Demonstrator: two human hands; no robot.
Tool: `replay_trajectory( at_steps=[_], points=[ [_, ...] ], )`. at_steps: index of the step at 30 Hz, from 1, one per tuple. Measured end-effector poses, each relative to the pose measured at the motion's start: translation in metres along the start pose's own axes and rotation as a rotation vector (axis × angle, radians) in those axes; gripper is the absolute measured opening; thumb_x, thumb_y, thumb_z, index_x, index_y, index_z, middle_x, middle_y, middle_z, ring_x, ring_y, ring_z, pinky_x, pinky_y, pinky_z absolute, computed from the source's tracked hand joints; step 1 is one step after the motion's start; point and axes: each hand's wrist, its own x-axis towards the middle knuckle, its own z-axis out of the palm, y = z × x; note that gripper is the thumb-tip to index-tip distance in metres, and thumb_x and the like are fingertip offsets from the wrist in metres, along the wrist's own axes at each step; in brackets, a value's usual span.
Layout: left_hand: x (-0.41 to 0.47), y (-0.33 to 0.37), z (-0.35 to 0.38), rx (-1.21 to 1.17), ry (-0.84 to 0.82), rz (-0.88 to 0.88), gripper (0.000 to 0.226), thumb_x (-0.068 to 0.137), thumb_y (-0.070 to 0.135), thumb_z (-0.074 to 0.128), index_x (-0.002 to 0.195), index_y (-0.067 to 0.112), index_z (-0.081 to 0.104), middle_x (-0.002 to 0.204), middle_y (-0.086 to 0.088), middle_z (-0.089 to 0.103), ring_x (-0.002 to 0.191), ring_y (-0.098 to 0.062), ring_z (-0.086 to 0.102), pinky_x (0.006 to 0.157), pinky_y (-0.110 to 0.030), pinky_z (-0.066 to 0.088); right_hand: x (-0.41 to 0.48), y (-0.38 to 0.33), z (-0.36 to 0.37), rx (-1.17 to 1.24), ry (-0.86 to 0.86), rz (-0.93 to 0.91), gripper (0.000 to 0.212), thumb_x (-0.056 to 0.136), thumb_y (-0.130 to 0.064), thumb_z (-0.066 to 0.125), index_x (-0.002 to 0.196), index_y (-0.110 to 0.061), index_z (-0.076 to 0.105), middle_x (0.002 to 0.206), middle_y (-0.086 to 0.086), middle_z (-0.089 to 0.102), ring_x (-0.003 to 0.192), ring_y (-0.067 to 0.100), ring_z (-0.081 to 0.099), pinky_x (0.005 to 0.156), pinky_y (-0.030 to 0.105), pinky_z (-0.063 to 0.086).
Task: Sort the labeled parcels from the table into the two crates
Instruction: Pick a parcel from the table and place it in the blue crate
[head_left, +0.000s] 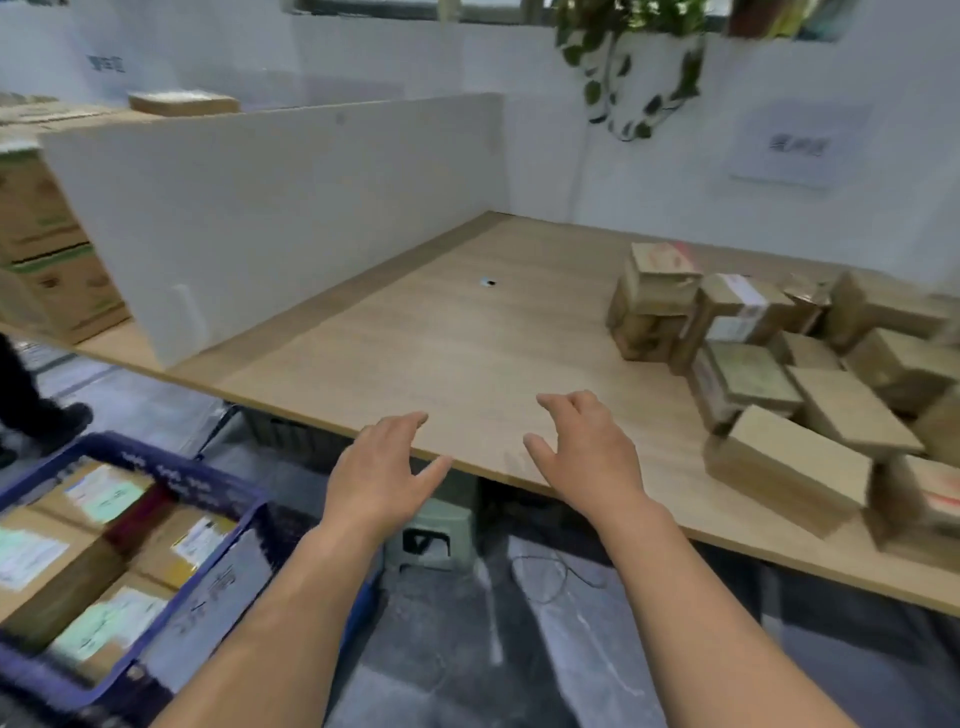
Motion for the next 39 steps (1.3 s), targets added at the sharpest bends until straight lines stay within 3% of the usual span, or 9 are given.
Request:
replay_trajectory(
  at_steps=[13,17,25,31,36,39],
  points=[
    [0.143,0.130,0.104,-0.094,-0.119,0.253,0.059,0.089,0.049,0.056,0.141,0.026,0.040,0.141,0.009,0.045,0.130,-0.014,0.038,0.103,-0.029,0.033,0.066,0.159,-0.037,-0.062,0.094,0.330,0.054,0.096,-0.040,0.050,0.146,-0.024,0.038,0.138,-0.001,0.042,0.130,0.018,0.041,0.097,0.032,0.039],
    [0.195,0.166,0.128,-0.104,-0.104,0.315,0.069,0.081,0.060,0.053,0.136,0.020,0.050,0.132,0.002,0.055,0.123,-0.020,0.047,0.096,-0.034,0.040,0.103,0.204,-0.052,-0.078,0.097,0.405,0.054,0.096,-0.041,0.050,0.146,-0.024,0.038,0.137,0.000,0.042,0.129,0.018,0.040,0.094,0.031,0.038],
    [0.284,0.223,0.182,-0.079,-0.247,0.396,0.066,0.090,0.053,0.052,0.147,0.027,0.031,0.145,0.006,0.042,0.134,-0.014,0.033,0.103,-0.030,0.035,0.158,0.282,-0.053,-0.037,0.090,0.573,0.054,0.095,-0.039,0.050,0.146,-0.025,0.038,0.140,0.000,0.042,0.129,0.019,0.042,0.101,0.035,0.041],
    [0.320,0.267,0.214,-0.113,-0.330,0.372,0.070,0.091,0.053,0.051,0.150,0.025,0.025,0.149,0.004,0.037,0.136,-0.016,0.032,0.105,-0.033,0.035,0.174,0.337,-0.050,0.012,0.013,0.655,0.058,0.096,-0.039,0.051,0.148,-0.024,0.033,0.144,0.003,0.038,0.134,0.021,0.037,0.104,0.035,0.038],
    [0.341,0.304,0.239,-0.100,-0.361,0.319,0.074,0.092,0.055,0.048,0.151,0.021,0.020,0.153,0.003,0.033,0.139,-0.015,0.030,0.108,-0.034,0.032,0.198,0.391,-0.060,0.040,0.000,0.671,0.060,0.094,-0.040,0.054,0.147,-0.023,0.031,0.137,0.003,0.044,0.126,0.022,0.044,0.098,0.036,0.042],
    [0.349,0.325,0.252,-0.086,-0.381,0.253,0.072,0.093,0.052,0.047,0.152,0.021,0.019,0.153,0.002,0.033,0.139,-0.015,0.030,0.107,-0.033,0.032,0.220,0.420,-0.064,0.097,-0.019,0.653,0.066,0.095,-0.040,0.054,0.151,-0.020,0.025,0.145,0.004,0.040,0.131,0.023,0.043,0.101,0.037,0.041]
  ],
)
